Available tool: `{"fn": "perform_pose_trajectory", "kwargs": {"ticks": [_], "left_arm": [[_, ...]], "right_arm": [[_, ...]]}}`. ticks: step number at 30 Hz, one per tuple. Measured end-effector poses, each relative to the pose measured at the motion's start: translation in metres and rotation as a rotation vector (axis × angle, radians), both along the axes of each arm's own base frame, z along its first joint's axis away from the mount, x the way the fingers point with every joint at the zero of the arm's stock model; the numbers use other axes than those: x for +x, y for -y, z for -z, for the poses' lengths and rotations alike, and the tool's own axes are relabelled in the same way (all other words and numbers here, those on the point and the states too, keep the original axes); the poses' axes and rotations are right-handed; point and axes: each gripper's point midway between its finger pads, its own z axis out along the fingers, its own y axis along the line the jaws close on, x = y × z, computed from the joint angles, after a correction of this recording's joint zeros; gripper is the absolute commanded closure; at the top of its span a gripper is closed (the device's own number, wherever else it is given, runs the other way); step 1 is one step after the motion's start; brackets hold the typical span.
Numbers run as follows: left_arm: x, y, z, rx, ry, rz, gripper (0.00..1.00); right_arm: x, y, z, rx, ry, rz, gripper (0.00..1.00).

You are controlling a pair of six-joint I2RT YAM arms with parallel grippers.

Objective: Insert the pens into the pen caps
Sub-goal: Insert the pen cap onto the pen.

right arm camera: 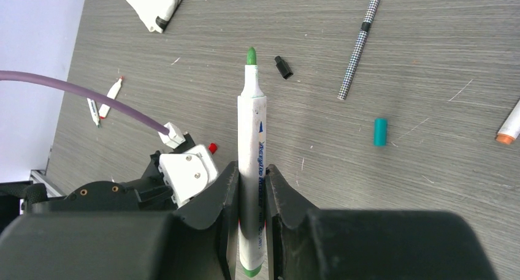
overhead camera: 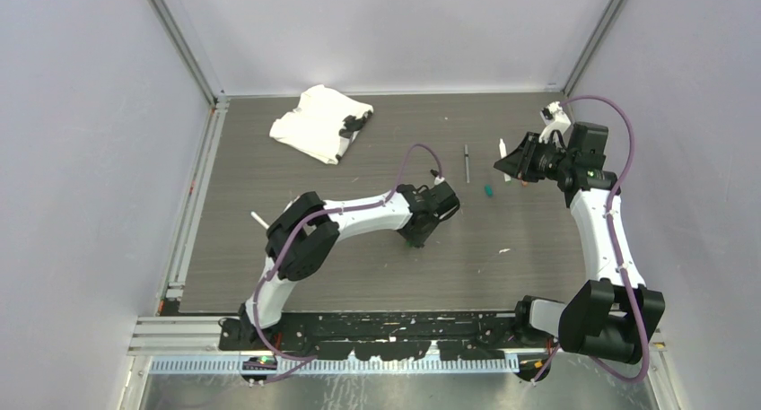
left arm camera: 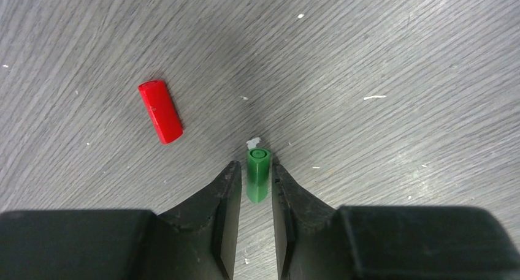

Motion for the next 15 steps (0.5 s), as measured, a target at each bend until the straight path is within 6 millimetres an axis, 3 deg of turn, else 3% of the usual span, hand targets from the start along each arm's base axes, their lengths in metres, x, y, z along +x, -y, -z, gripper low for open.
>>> {"fn": "perform_pose_trajectory", "kwargs": {"ticks": [10,13,15], "left_arm": [[-0.0008,0.0025,0.0019,0.054,-0.092,0.049,0.77],[-0.0011,0.0026,0.0022,0.059,-0.107,0.055,0.83],[-0.0005,0.0022,0.0024,0.06,-0.112,0.056,0.95]], "right_arm": [[0.0003,-0.001,-0.0011,0.004,0.006,-0.006,0.99],[0.0002,-0.0012,-0.0012,0.005,0.006,-0.007,0.99],[0.0001,-0.0013,-0.0013,0.005,0.006,-0.008,0.99]]}}
